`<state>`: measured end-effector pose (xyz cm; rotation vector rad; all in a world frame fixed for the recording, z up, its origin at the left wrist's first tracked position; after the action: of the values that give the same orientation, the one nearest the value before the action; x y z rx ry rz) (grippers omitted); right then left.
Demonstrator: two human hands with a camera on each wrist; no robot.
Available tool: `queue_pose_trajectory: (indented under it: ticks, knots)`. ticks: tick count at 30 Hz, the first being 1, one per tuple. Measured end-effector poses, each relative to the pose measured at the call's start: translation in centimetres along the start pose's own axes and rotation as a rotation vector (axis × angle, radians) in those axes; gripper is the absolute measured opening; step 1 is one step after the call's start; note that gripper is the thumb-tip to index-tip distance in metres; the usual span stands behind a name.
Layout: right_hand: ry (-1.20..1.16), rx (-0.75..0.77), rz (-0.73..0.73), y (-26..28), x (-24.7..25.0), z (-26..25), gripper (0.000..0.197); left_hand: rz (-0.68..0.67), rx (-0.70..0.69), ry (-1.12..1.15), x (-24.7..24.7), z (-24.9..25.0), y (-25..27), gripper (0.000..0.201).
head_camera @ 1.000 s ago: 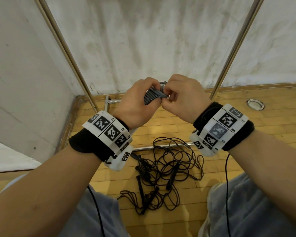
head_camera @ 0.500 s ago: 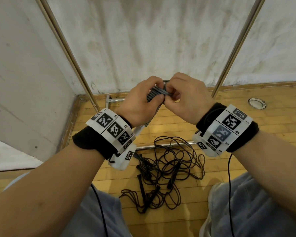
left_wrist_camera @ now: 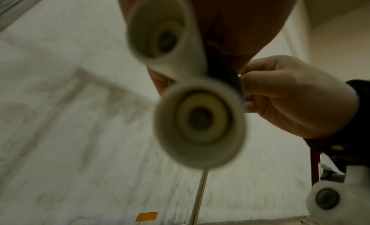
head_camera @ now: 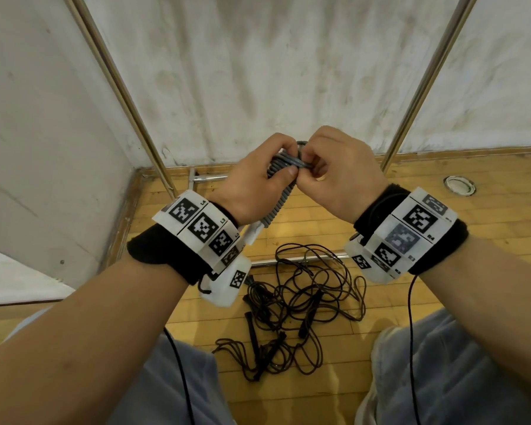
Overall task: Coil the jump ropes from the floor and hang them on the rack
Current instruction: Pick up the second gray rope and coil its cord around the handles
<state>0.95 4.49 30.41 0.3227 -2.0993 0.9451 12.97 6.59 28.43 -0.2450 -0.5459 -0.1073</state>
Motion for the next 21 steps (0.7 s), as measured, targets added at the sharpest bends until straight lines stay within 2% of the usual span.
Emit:
queue_pose_trajectory:
  ticks: [3,7,11,16,21]
  knots:
    - [-0.043,0.003,-0.022,-0.1,-0.1,0.1,0.009,0.063,0.03,0.037,0.1,0.0,0.0,0.03]
    - [-0.078,-0.021,-0.118,-0.3,-0.6,-0.1,0.019,0.067,0.084,0.105,0.4,-0.3,0.0,0.028]
    - [-0.108,-0.018,-0.103,-1.0,0.1,0.1,0.017,0.073,0.118,0.233,0.5,-0.3,0.0,0.024]
    - [-0.079,-0.019,-0.105,-0.9,0.4,0.3,0.017,0.01,0.146,0.314,0.1,-0.4,-0.2,0.031]
    - [-0.03,-0.022,-0.097,-0.8,0.9,0.5,0.016,-0.024,0.132,0.261,0.0,0.0,-0.3,0.032]
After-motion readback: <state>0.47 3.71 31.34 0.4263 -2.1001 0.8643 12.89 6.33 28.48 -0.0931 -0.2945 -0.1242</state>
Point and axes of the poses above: each hand's wrist, its own y-axis away from the middle knuckle, its own x-axis out of the back of the hand, z = x × y, the point moved 5 cm from there along -y, towards the middle knuckle, and after that the axes turned 3 degrees about -z, right-handed, at the moved point
